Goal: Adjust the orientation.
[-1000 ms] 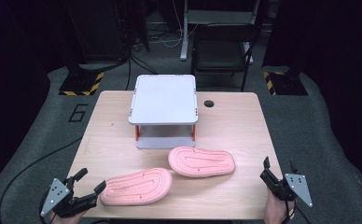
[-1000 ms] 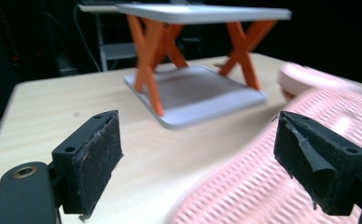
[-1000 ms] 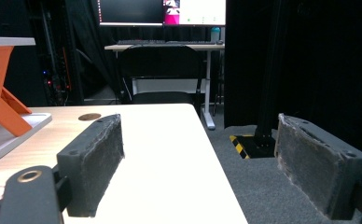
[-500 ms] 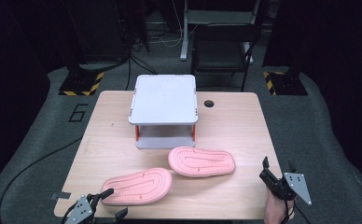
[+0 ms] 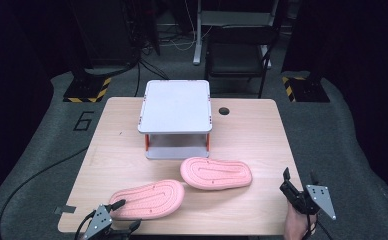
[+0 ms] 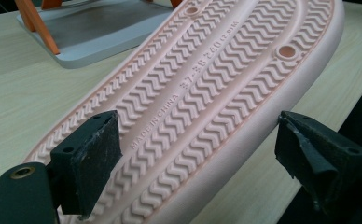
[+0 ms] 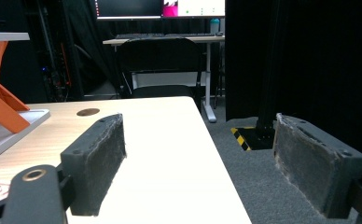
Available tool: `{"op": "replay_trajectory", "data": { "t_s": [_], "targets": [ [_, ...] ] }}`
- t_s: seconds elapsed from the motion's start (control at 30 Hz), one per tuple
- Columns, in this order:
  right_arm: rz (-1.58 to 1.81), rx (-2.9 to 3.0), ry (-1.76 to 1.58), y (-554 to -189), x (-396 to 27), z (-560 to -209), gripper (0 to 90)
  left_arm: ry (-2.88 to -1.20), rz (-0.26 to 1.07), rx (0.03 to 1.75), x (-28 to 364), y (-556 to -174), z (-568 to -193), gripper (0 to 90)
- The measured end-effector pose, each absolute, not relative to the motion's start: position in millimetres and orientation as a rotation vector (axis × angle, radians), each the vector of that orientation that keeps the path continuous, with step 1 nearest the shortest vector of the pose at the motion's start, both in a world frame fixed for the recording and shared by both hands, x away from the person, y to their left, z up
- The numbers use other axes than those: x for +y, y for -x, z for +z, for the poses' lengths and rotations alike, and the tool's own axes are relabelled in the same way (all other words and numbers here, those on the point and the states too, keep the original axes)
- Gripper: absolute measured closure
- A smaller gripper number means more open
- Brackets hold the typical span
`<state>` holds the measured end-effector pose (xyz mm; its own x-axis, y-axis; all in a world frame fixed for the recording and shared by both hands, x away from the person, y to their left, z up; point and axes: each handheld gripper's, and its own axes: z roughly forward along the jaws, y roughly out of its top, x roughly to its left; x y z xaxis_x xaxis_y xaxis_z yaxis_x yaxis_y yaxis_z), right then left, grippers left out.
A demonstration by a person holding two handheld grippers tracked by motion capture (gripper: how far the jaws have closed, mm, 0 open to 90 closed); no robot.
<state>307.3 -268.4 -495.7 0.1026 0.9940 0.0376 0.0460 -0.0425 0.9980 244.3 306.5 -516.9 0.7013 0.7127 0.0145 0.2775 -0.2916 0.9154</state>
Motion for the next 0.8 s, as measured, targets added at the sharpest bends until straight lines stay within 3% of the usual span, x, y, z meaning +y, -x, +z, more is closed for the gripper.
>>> {"op": "replay_trajectory", "data": {
  "t_s": [0.43,0.8],
  "targets": [
    [1.14,1.161,-1.32,-308,-268,-496,18.1,-1.791,0.628,0.818,319,-265,-503,16.9],
    [1.143,1.166,-1.319,-308,-268,-496,18.5,-1.816,0.634,0.839,328,-273,-505,22.0]
  ]
}}
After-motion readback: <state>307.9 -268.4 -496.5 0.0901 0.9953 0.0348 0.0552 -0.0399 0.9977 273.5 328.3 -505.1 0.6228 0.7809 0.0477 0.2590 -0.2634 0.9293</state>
